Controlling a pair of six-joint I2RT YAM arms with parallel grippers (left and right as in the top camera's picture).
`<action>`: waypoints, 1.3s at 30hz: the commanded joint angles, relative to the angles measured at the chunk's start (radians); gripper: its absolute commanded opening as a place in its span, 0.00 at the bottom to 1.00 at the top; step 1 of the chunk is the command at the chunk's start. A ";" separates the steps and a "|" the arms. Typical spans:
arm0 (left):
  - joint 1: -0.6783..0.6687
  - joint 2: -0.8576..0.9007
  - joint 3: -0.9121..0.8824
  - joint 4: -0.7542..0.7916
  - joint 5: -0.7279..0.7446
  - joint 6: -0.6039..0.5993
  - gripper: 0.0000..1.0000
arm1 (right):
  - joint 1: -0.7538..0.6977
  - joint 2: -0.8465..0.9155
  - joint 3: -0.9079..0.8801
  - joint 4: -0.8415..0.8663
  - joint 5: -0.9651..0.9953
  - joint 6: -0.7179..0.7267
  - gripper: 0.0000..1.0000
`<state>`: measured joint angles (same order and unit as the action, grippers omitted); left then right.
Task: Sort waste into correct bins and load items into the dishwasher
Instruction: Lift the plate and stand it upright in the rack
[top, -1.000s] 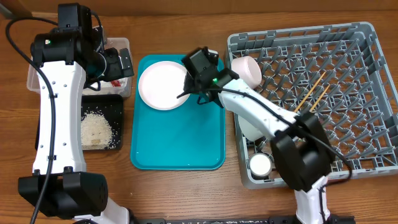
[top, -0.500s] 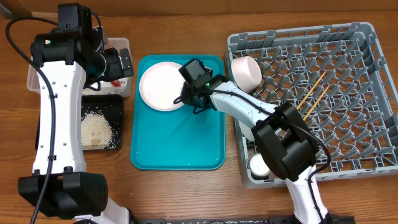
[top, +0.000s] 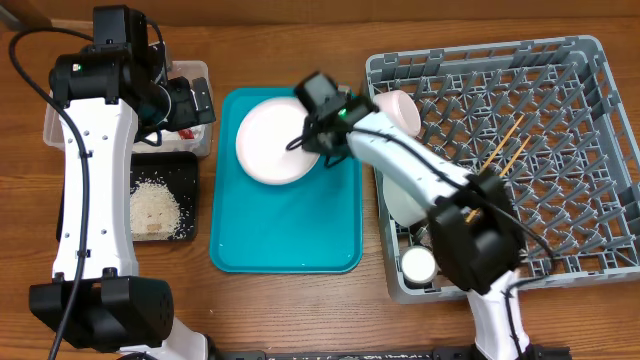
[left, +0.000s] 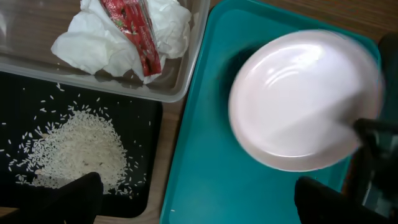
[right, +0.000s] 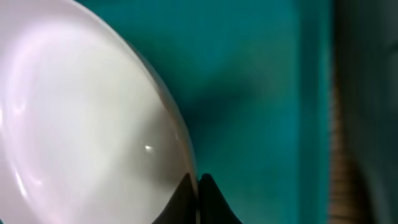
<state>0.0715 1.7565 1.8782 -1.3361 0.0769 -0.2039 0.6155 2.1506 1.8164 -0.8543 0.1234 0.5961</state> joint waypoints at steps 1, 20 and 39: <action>-0.006 -0.002 0.015 0.001 -0.006 -0.002 1.00 | -0.034 -0.193 0.077 -0.023 0.222 -0.180 0.04; -0.006 -0.002 0.015 0.001 -0.006 -0.002 1.00 | -0.316 -0.293 -0.042 -0.088 0.901 -0.478 0.04; -0.006 -0.002 0.015 0.001 -0.006 -0.002 1.00 | -0.256 -0.292 -0.244 0.045 0.904 -0.458 0.49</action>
<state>0.0715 1.7565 1.8782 -1.3361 0.0769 -0.2039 0.3225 1.8584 1.5742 -0.8223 1.0172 0.1169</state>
